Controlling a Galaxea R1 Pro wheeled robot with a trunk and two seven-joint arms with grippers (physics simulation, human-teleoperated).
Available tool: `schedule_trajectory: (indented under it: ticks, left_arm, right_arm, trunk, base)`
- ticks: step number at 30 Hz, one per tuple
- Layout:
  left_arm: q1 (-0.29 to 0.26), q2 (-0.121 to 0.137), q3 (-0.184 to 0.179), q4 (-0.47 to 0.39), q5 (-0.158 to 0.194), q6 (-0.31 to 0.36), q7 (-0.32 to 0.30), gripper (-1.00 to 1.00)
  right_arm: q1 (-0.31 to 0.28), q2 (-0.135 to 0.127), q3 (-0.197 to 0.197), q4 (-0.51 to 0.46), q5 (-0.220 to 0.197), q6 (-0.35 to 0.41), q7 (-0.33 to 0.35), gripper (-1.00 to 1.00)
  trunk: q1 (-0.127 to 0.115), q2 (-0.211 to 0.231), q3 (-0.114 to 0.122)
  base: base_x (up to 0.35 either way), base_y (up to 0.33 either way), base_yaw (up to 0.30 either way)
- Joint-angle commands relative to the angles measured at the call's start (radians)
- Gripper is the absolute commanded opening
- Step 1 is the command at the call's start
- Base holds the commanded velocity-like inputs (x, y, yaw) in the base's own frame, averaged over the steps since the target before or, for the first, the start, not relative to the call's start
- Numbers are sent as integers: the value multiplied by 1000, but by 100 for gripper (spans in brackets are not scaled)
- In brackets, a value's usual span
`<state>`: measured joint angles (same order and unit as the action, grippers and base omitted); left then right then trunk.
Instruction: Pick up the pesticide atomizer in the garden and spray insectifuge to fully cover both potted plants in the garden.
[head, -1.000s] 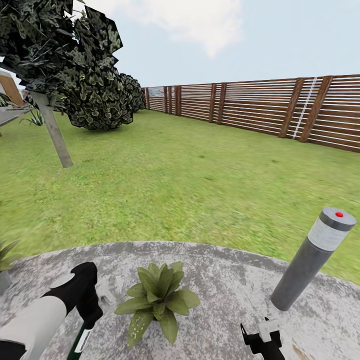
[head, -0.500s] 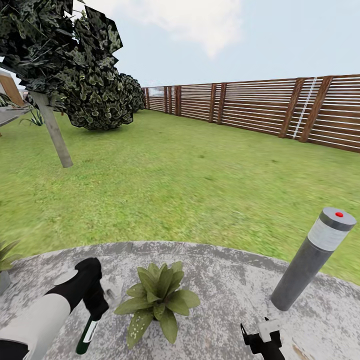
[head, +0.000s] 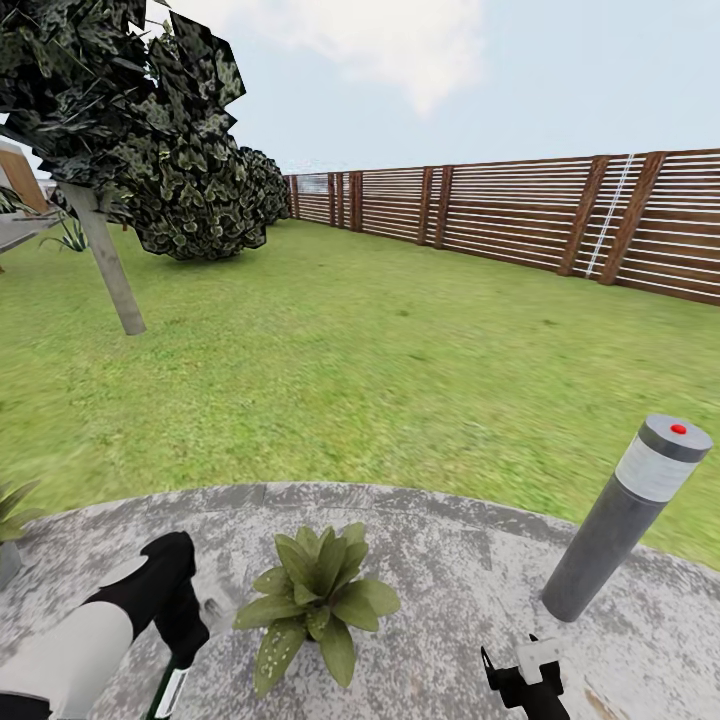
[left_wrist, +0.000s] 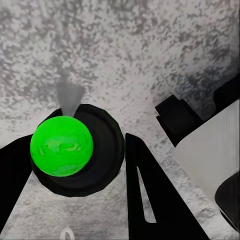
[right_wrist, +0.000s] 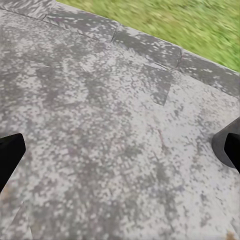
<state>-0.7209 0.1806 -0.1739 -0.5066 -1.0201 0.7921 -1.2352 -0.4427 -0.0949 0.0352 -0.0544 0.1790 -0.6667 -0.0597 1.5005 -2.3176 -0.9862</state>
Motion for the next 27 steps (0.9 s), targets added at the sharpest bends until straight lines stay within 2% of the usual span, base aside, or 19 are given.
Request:
schedule_trajectory:
  ticks: [1, 3, 5, 6, 9, 12, 19, 25, 27]
  left_arm:
    - [0, -3, 5, -4, -3, 7, -7, -100]
    - [0, -9, 12, -10, 0, 7, -7, -100]
    - [-1, -25, 13, -34, 6, 7, -7, -100]
    - [-2, -47, 13, -63, 9, 8, -9, -100]
    - [-2, -73, 13, -81, 12, 8, -15, -100]
    - [-2, -88, 14, -85, 13, 8, -17, -100]
    - [-2, -95, 17, -77, 14, 8, -23, -100]
    - [-1, -78, 15, -68, 17, 3, -31, -100]
    - [0, -63, 15, -40, 16, -51, -31, -100]
  right_arm:
    - [-1, 0, 3, 1, 6, -2, -6, 100]
    - [-1, 0, 3, 1, 6, -2, -6, 100]
    - [-1, 0, 3, 1, 6, -2, -6, 100]
    - [-1, 0, 3, 1, 6, -2, -6, 100]
    - [-1, 0, 3, 1, 6, -2, -6, 100]
    - [-1, 0, 3, 1, 6, -2, -6, 100]
    - [-1, 0, 3, 1, 6, -2, -6, 100]
    - [-1, 0, 3, 1, 6, -2, -6, 100]
    - [-1, 0, 3, 1, 6, -2, -6, 100]
  trunk:
    - [0, 0, -1]
    - [0, 0, -1]
    - [0, 0, -1]
    - [0, 0, -1]
    - [0, 0, -1]
    - [0, 0, -1]
    - [0, 0, -1]
    - [0, 0, -1]
    - [0, 0, -1]
  base:
    - [0, 0, 0]
    - [0, 0, 0]
    - [0, 0, 0]
    - [0, 0, 0]
    - [0, 0, 0]
    - [0, 0, 0]
    - [0, 0, 0]
    - [0, 0, 0]
    - [0, 0, 0]
